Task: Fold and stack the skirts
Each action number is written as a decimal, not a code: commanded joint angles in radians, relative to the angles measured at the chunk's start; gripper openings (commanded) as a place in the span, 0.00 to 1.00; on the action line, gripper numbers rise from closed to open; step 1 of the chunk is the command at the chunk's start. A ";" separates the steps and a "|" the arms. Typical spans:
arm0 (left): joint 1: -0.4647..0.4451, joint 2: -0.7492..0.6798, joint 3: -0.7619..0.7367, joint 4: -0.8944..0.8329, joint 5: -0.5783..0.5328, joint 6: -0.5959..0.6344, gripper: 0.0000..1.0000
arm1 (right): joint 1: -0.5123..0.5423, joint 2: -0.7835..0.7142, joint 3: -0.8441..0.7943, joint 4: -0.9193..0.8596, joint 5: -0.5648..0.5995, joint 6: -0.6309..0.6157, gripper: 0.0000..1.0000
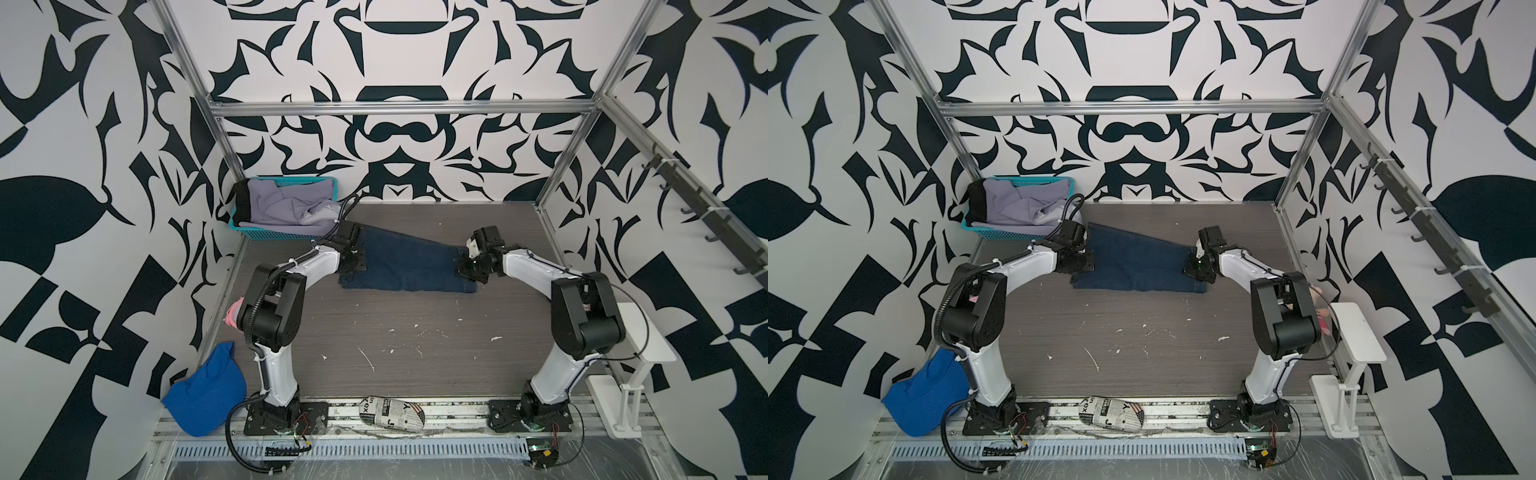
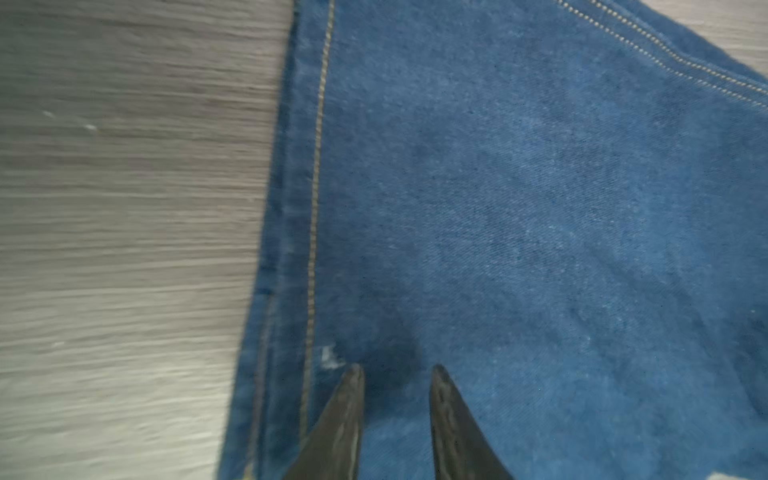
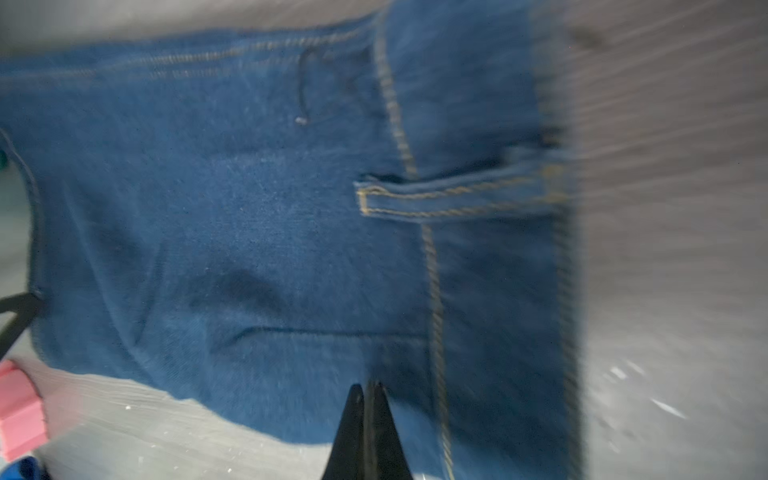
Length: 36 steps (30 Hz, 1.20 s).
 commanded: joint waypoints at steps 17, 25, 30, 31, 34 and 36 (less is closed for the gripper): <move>-0.004 -0.056 -0.248 0.042 -0.095 -0.137 0.31 | 0.010 0.065 -0.080 -0.006 0.058 -0.021 0.00; -0.013 -0.235 -0.434 0.005 -0.095 -0.214 0.29 | 0.010 -0.082 -0.246 -0.045 0.056 0.021 0.00; -0.037 -0.360 -0.496 -0.065 -0.117 -0.259 0.30 | 0.009 -0.207 -0.350 -0.057 0.026 0.068 0.00; -0.037 -0.386 -0.494 -0.080 -0.129 -0.259 0.30 | 0.010 -0.228 -0.348 -0.053 0.017 0.061 0.00; -0.037 -0.439 -0.448 -0.096 -0.166 -0.224 0.30 | 0.009 -0.256 -0.264 -0.087 -0.008 -0.001 0.01; -0.038 -0.460 -0.387 -0.108 -0.178 -0.197 0.30 | 0.008 -0.271 -0.183 -0.117 -0.019 -0.041 0.07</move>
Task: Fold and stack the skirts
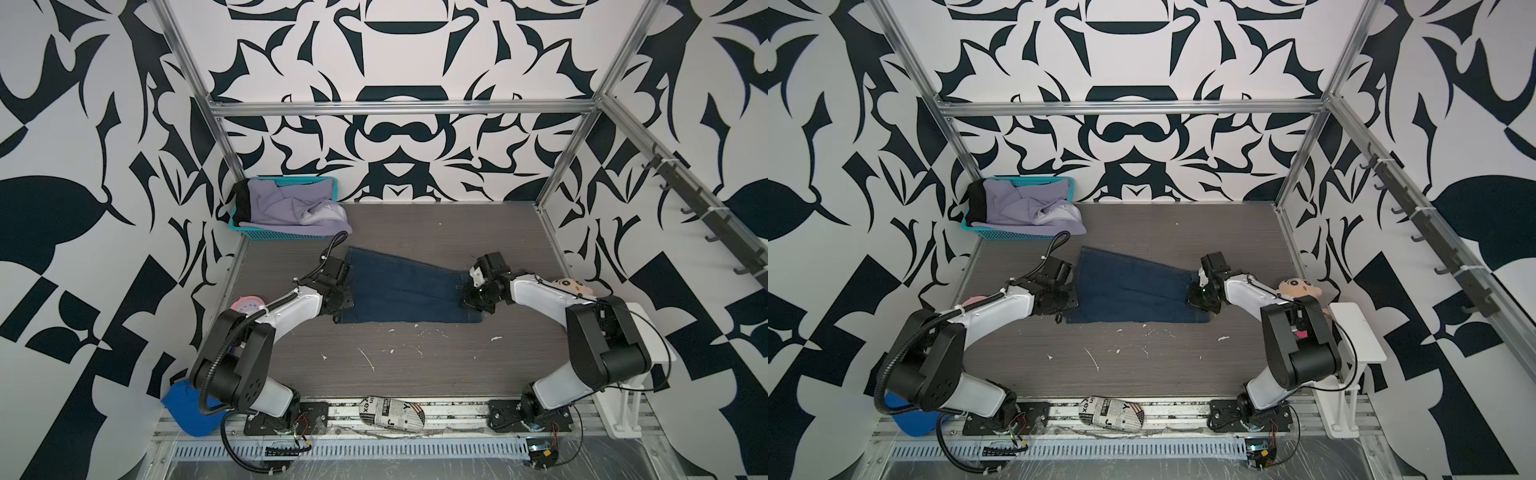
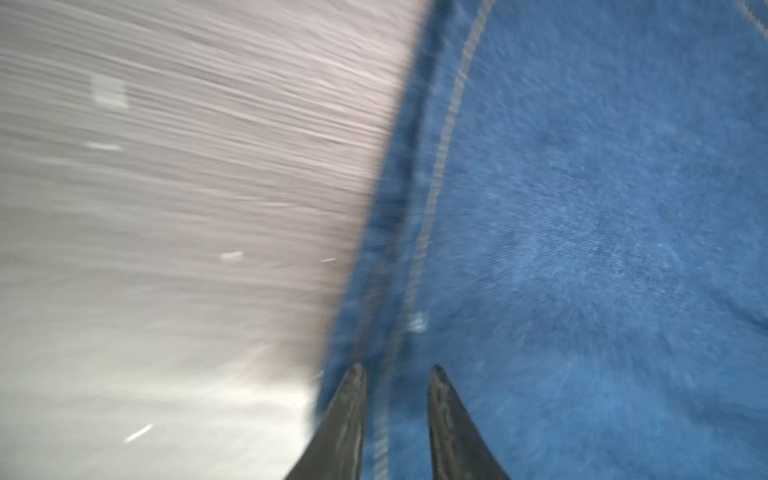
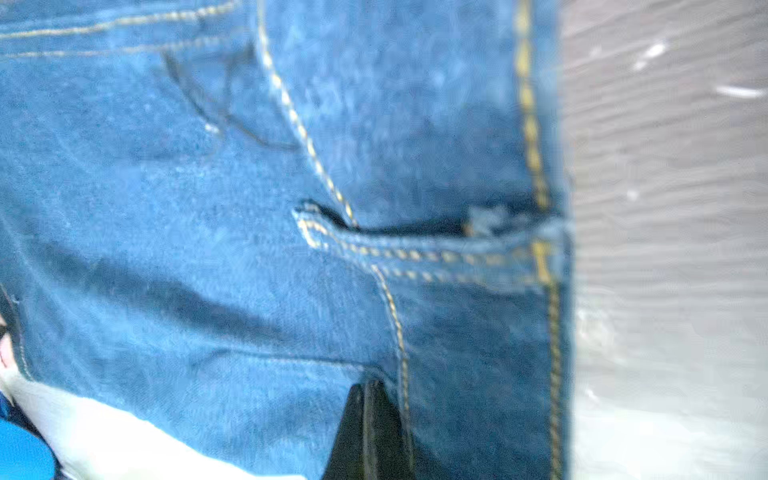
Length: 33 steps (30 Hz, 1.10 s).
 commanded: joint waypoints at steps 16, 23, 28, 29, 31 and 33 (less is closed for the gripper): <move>-0.199 0.297 0.496 0.051 -0.010 0.199 0.38 | -0.251 0.006 0.049 0.179 -0.259 -0.042 0.73; -0.307 0.541 0.658 0.156 0.145 0.164 0.35 | -0.252 0.022 -0.068 0.255 -0.264 -0.001 0.75; -0.345 0.654 0.795 0.102 0.171 0.150 0.30 | -0.251 0.043 -0.128 0.280 -0.271 0.012 0.75; -0.345 0.658 0.789 0.101 0.171 0.138 0.30 | -0.252 0.047 -0.135 0.285 -0.285 0.015 0.75; -0.344 0.648 0.749 0.129 0.167 0.124 0.31 | -0.251 0.063 -0.150 0.305 -0.315 0.022 0.74; -0.343 0.638 0.713 0.159 0.173 0.117 0.30 | -0.251 0.082 -0.161 0.324 -0.343 0.025 0.71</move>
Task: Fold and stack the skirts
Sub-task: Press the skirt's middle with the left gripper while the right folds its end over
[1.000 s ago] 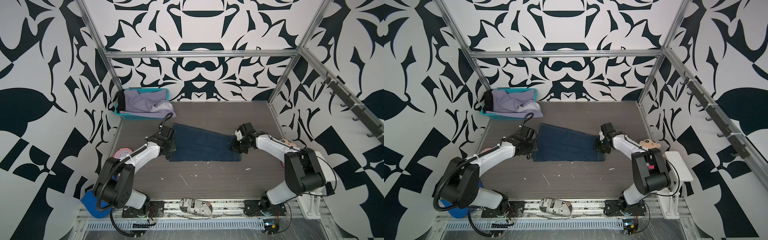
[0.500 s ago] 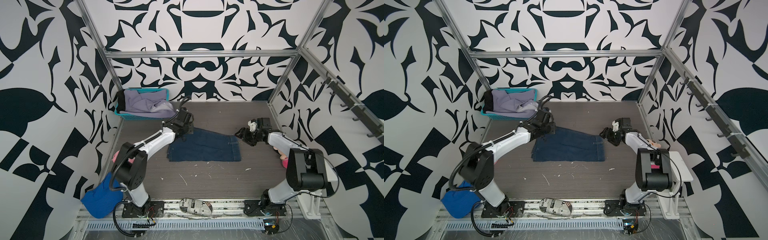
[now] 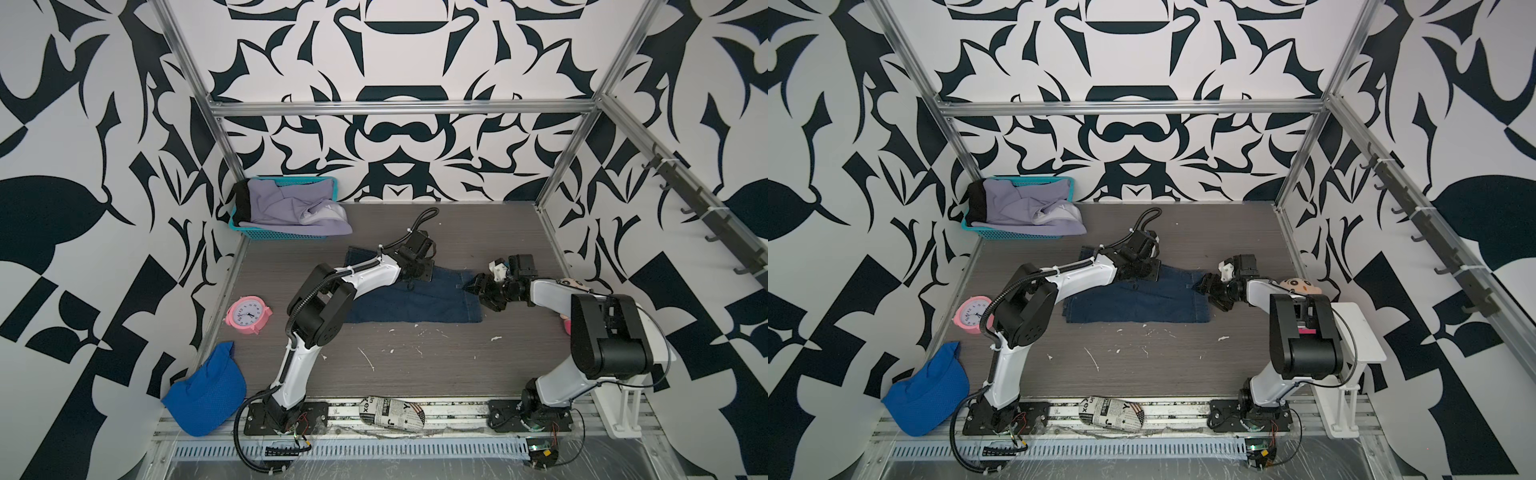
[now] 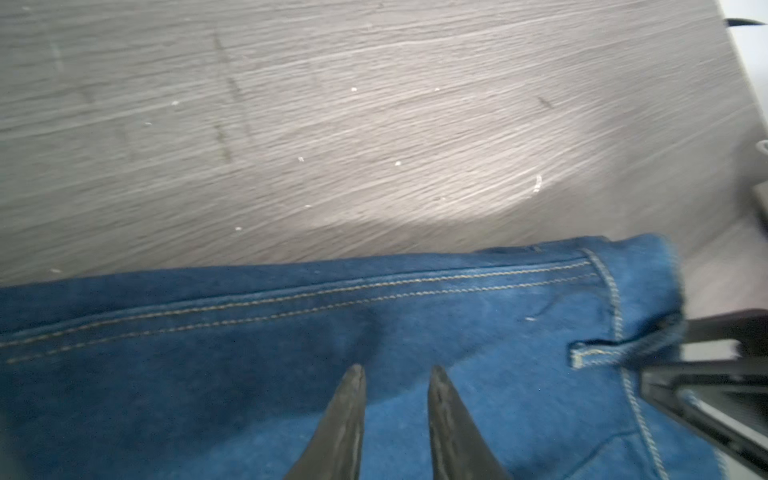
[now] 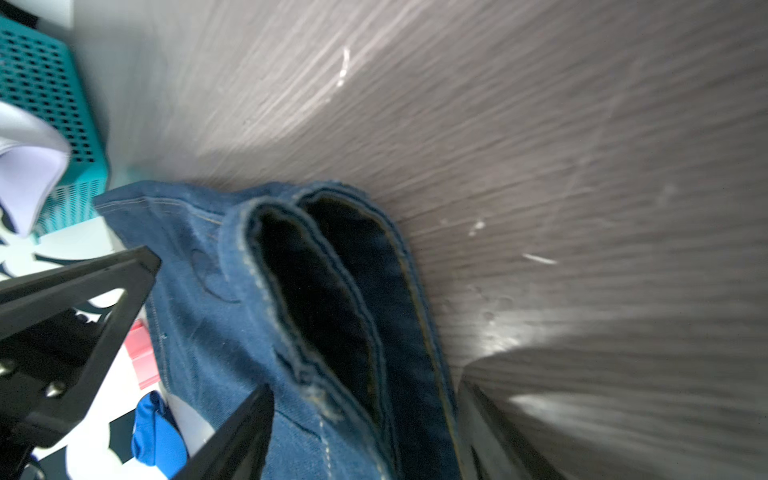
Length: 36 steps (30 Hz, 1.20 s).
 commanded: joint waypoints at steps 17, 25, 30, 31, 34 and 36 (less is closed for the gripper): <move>-0.007 -0.025 -0.083 0.048 0.001 -0.035 0.26 | 0.004 0.095 -0.053 0.116 -0.084 0.055 0.00; 0.026 -0.263 -0.252 0.070 -0.071 -0.061 0.25 | 0.004 0.056 -0.053 0.112 -0.091 0.068 0.00; 0.047 -0.310 -0.364 0.037 -0.094 -0.082 0.21 | 0.005 0.010 -0.037 0.068 -0.055 0.058 0.00; 0.048 -0.300 -0.381 0.041 -0.088 -0.094 0.20 | 0.004 0.002 -0.032 0.053 -0.044 0.050 0.00; 0.047 -0.264 -0.420 0.093 -0.057 -0.126 0.18 | 0.009 -0.018 -0.017 0.006 -0.010 0.020 0.00; 0.042 -0.229 -0.406 0.091 -0.064 -0.124 0.18 | 0.010 -0.026 -0.007 -0.024 0.008 0.005 0.00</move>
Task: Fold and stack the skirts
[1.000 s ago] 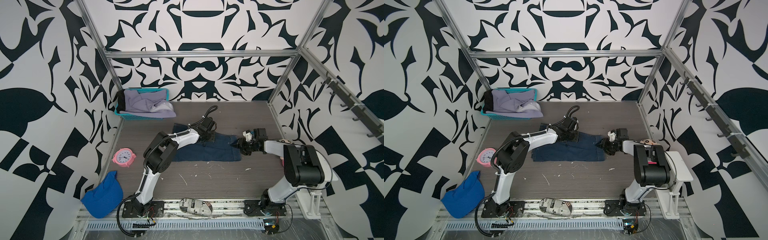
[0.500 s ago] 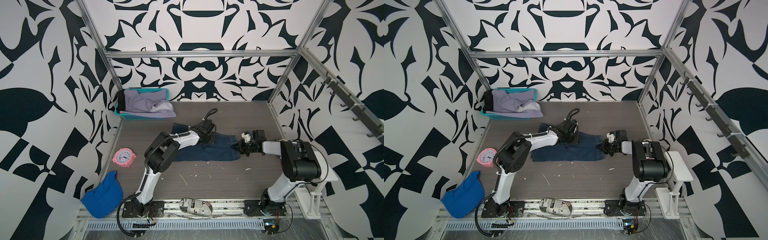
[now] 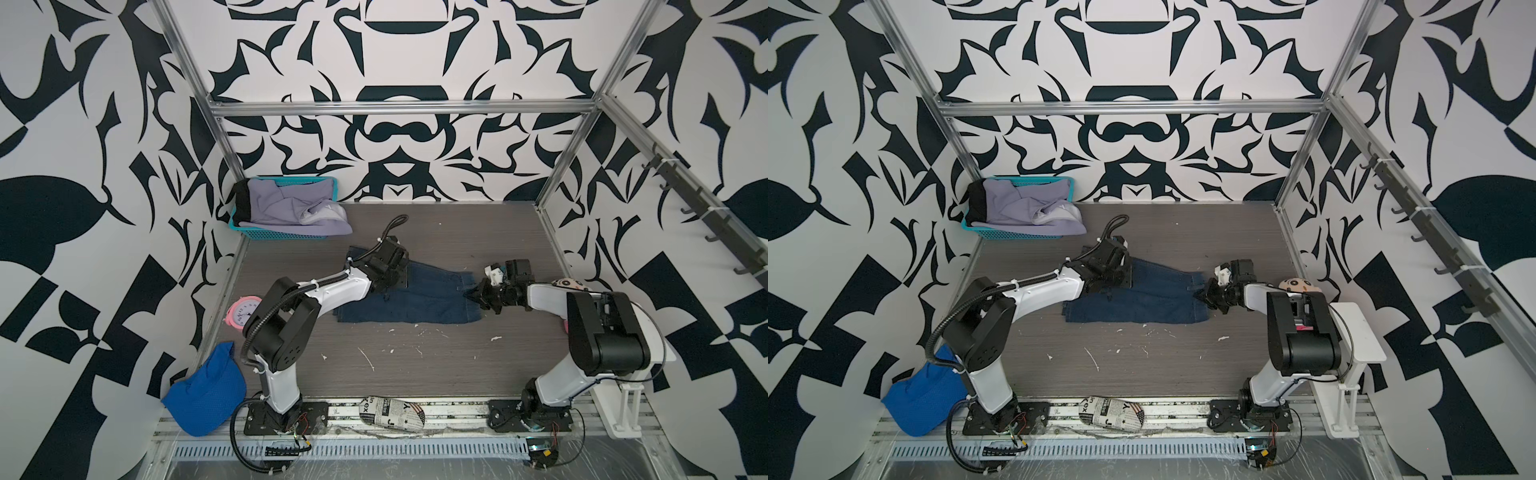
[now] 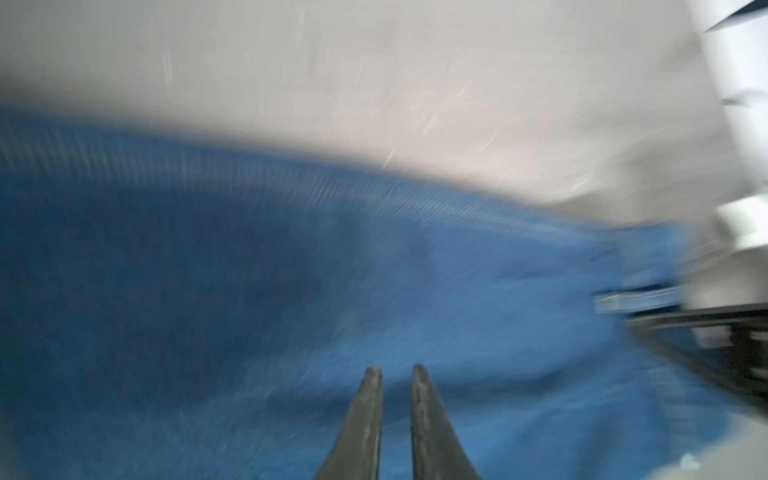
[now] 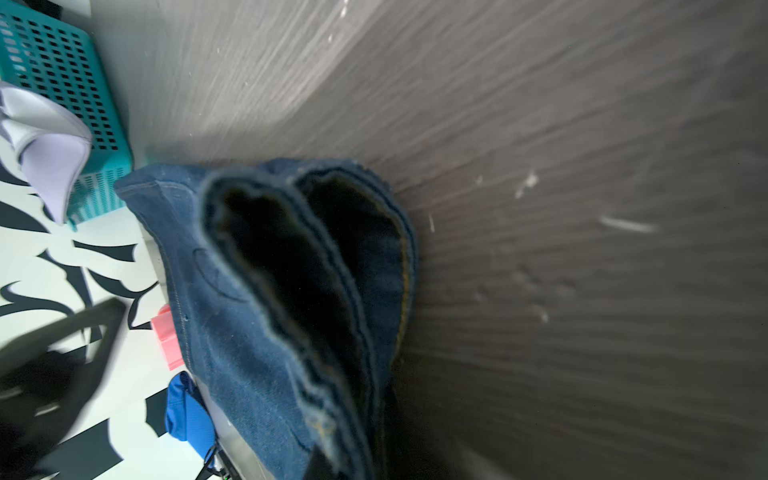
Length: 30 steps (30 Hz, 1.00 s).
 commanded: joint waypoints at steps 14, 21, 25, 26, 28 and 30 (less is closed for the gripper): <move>-0.018 0.158 -0.062 0.085 0.006 -0.076 0.12 | 0.099 -0.142 0.177 -0.335 0.280 -0.096 0.00; -0.023 0.164 -0.091 0.119 -0.002 -0.084 0.12 | 0.250 -0.129 0.379 -0.520 0.429 -0.071 0.00; -0.023 0.169 -0.097 0.129 -0.004 -0.086 0.12 | 0.333 -0.091 0.507 -0.570 0.439 0.005 0.00; -0.023 0.167 -0.099 0.135 -0.004 -0.087 0.12 | 0.349 -0.082 0.518 -0.551 0.422 0.028 0.00; -0.023 0.165 -0.106 0.145 -0.006 -0.087 0.12 | 0.386 -0.056 0.548 -0.504 0.398 0.090 0.00; -0.023 0.165 -0.109 0.155 -0.006 -0.088 0.12 | 0.419 -0.025 0.569 -0.455 0.379 0.137 0.00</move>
